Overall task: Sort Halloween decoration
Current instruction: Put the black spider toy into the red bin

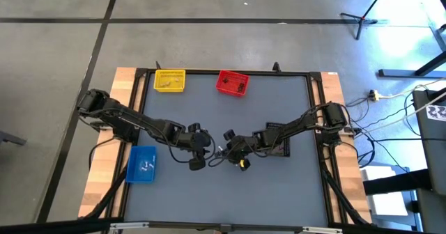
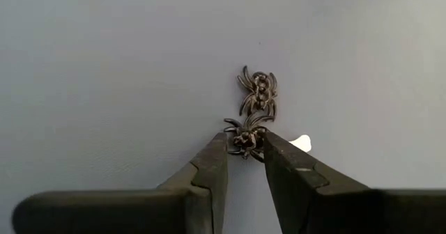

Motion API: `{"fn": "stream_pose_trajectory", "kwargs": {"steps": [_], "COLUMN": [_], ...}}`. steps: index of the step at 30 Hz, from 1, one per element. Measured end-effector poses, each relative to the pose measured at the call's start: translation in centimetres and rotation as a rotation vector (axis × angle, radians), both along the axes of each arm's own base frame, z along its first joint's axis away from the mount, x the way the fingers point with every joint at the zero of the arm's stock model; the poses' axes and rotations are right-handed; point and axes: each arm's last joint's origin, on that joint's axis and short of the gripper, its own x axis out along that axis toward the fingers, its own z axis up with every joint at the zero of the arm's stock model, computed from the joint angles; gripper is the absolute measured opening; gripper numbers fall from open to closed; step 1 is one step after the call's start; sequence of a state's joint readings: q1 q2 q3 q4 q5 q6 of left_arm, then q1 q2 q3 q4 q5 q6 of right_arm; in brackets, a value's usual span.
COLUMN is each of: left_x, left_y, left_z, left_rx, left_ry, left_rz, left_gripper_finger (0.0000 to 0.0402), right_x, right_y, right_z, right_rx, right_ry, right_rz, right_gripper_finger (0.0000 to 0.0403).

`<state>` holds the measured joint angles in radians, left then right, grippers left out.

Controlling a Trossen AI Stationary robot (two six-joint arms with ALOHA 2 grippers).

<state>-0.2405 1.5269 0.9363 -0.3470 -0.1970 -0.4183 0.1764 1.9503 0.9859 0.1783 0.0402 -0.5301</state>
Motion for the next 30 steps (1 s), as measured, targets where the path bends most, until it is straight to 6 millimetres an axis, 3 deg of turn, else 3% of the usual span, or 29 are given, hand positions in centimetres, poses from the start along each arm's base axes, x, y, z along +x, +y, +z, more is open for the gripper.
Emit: {"fn": "stream_pose_trajectory", "kwargs": {"steps": [3,11,30], "left_x": [0.00,0.01,0.01], "left_y": [0.00,0.00,0.00], "left_z": [0.00,0.00,0.00], "left_rx": [0.000,-0.001,-0.001], "left_ry": [0.000,-0.001,-0.001], "left_rz": [0.000,0.001,0.001], "left_gripper_finger": [0.0108,0.0108,0.0108], "right_x": [-0.01,-0.02,-0.01], "right_y": [0.00,-0.04,-0.06], "right_z": [-0.01,-0.07,-0.06], "right_rx": [0.002,-0.001,-0.012], "right_ry": [0.002,0.004,0.000], "right_rz": [0.001,-0.002,-0.015], "right_gripper_finger": [0.0083,0.0006,0.0002]}}
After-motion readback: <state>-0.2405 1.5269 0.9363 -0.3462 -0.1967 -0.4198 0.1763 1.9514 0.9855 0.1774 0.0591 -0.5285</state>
